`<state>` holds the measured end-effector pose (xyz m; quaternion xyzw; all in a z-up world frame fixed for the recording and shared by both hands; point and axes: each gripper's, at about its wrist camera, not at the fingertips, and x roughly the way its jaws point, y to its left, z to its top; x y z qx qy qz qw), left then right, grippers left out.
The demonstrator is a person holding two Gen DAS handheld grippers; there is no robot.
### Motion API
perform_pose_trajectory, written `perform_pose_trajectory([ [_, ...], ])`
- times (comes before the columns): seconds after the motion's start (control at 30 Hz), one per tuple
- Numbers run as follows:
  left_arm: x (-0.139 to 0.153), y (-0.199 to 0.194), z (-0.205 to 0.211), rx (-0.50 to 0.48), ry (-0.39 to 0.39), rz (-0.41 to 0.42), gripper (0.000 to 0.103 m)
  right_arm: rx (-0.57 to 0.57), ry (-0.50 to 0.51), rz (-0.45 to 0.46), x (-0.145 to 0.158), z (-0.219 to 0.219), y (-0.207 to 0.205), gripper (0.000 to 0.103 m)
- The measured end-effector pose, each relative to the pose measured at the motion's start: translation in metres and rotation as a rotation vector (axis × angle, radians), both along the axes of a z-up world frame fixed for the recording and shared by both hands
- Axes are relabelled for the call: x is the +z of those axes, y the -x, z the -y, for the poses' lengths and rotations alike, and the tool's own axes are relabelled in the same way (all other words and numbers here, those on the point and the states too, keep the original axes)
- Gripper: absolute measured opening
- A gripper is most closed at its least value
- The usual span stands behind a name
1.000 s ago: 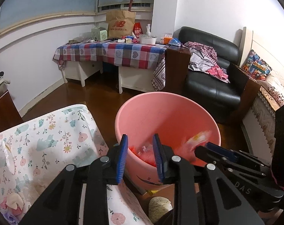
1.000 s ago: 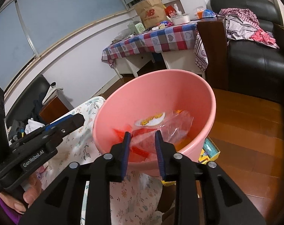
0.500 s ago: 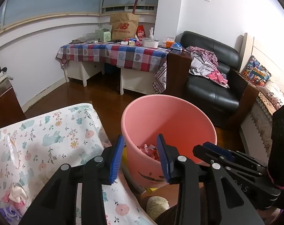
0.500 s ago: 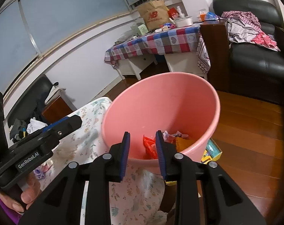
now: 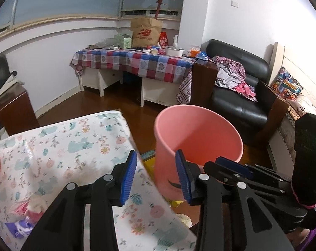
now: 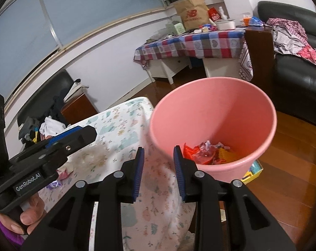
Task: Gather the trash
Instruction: 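Move both grippers back over the table toward the remaining trash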
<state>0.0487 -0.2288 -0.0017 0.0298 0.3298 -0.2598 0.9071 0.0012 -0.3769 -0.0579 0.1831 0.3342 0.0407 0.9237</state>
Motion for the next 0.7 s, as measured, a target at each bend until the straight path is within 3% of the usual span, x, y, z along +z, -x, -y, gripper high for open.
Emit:
perform_pose_trajectory([
  [0.33, -0.005, 0.012, -0.043, 0.051, 0.003, -0.019, 0.038, 0.077, 0.042, -0.004, 0.006, -0.038, 0.002, 0.036],
  [0.7, -0.013, 0.018, -0.1, 0.132, 0.021, -0.041, 0.038, 0.151, 0.052, -0.033, 0.001, -0.073, -0.003, 0.037],
])
